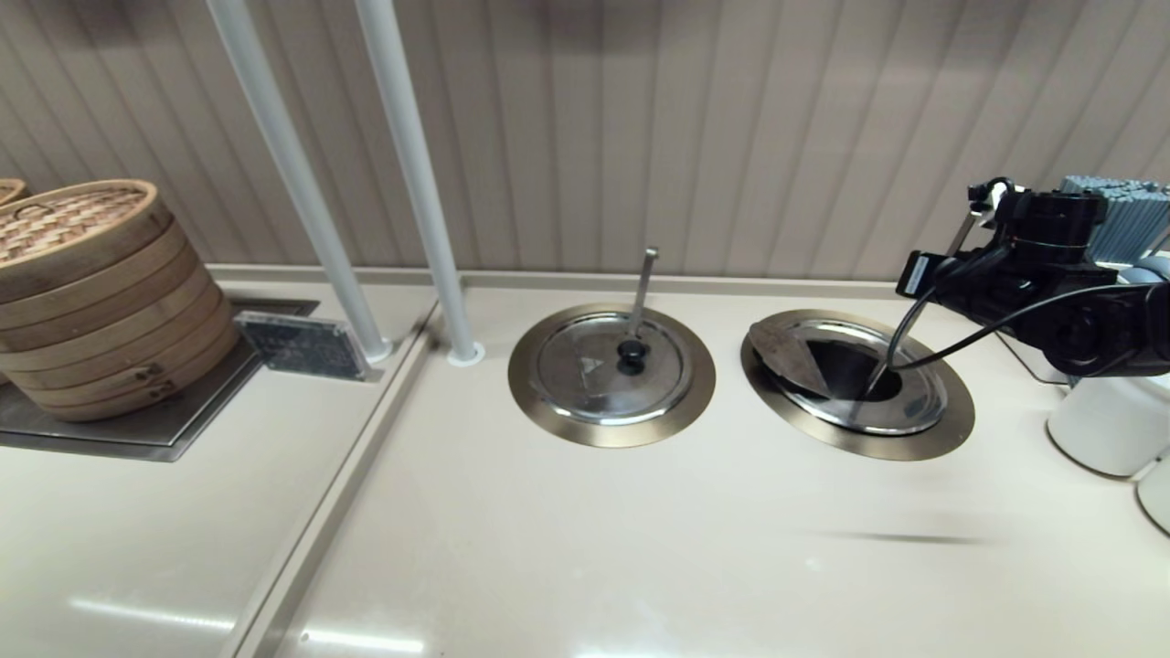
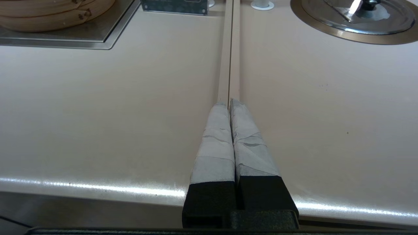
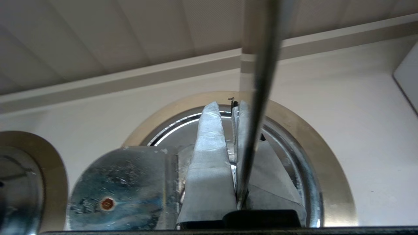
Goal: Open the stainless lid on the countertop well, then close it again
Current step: Stir with a spoon
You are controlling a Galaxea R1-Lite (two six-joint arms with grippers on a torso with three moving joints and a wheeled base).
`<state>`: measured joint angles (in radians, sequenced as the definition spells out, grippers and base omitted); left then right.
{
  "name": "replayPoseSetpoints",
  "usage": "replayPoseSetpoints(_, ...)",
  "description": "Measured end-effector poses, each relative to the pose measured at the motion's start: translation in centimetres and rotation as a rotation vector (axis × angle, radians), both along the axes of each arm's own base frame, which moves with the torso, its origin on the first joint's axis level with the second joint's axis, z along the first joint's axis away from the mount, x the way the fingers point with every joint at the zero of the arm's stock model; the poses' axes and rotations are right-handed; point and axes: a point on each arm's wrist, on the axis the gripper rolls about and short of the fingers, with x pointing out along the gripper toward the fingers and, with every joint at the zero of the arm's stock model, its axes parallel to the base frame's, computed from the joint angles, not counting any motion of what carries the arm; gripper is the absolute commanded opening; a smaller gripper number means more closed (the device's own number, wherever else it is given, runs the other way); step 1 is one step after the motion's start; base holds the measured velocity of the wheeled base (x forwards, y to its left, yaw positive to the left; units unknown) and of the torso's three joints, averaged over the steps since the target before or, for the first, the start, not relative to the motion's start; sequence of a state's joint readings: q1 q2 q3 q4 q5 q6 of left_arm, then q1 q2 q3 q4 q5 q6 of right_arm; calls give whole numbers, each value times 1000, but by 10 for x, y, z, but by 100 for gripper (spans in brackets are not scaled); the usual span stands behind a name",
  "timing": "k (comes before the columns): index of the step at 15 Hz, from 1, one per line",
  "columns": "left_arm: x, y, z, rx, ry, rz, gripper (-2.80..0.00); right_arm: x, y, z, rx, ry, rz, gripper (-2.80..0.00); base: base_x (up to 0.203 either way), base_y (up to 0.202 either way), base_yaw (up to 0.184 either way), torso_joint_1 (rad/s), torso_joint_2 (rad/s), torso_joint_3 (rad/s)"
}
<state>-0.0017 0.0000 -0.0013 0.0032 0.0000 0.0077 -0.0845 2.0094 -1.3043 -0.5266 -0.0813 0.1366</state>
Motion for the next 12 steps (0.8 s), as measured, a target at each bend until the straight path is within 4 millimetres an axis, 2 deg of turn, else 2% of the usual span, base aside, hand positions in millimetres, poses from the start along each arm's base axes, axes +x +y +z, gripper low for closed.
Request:
replayPoseSetpoints(3, 0, 0, 0, 0, 0, 0, -280, 4, -15, -8, -76, 30, -38, -280, 0, 0, 0, 0, 0, 0)
replayPoseSetpoints(7, 0, 0, 0, 0, 0, 0, -280, 21, -21, -15, -64, -10, -90, -280, 0, 0, 0, 0, 0, 0)
replayPoseSetpoints(12, 0, 0, 0, 0, 0, 0, -280, 29, 1, -18, 43, -81, -38, -280, 0, 0, 0, 0, 0, 0)
